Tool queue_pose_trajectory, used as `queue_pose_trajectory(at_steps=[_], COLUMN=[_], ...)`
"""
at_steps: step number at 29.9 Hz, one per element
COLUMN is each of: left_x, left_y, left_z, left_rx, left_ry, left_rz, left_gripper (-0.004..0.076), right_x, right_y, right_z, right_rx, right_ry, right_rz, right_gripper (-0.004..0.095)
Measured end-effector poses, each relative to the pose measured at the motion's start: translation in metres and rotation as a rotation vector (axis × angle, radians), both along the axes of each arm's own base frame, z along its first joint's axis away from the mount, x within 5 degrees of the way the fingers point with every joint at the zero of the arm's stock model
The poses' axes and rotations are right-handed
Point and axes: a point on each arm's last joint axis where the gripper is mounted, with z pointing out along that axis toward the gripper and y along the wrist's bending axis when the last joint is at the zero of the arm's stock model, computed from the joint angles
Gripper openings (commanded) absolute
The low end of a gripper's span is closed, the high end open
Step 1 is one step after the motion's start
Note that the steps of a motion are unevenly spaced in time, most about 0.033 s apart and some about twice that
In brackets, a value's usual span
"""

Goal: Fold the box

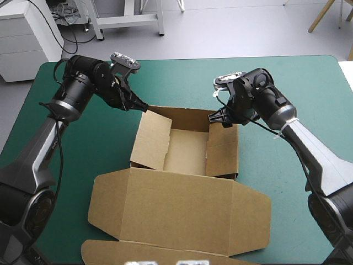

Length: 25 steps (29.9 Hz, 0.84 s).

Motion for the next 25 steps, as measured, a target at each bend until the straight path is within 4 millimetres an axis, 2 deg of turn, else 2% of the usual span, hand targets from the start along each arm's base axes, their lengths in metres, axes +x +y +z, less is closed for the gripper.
queue_pose_trajectory(at_steps=[3,8,13,15,20,25], left_x=[-0.008,-0.032,-0.054,-0.062,-0.081,-0.101], left_y=[0.005,0.009,0.016,0.018,0.023,0.028], left_z=[0.014,0.043,0.067,0.071,0.065,0.039], left_rx=[0.009,-0.071,-0.108,-0.117,-0.132,-0.111], left_ry=[-0.037,-0.093,-0.157,-0.164,-0.130,-0.043], left_rz=[-0.001,-0.016,-0.026,-0.028,-0.051,-0.076], left_gripper=[-0.0010,-0.0010,-0.0010,-0.0010,-0.0010,-0.0010], right_x=[0.000,-0.001,-0.006,-0.008,-0.014,-0.014], right_y=[0.000,0.001,0.000,-0.001,0.000,0.000], right_z=[0.000,-0.003,-0.023,-0.032,-0.048,-0.052], right_rx=[0.004,0.012,-0.011,-0.016,-0.009,0.003], right_ry=[0.002,0.015,0.083,0.117,0.175,0.180], right_rz=[0.000,0.001,0.000,-0.002,-0.007,-0.020], right_gripper=[0.0526,0.0526,0.0526,0.0519,0.0478,0.0408])
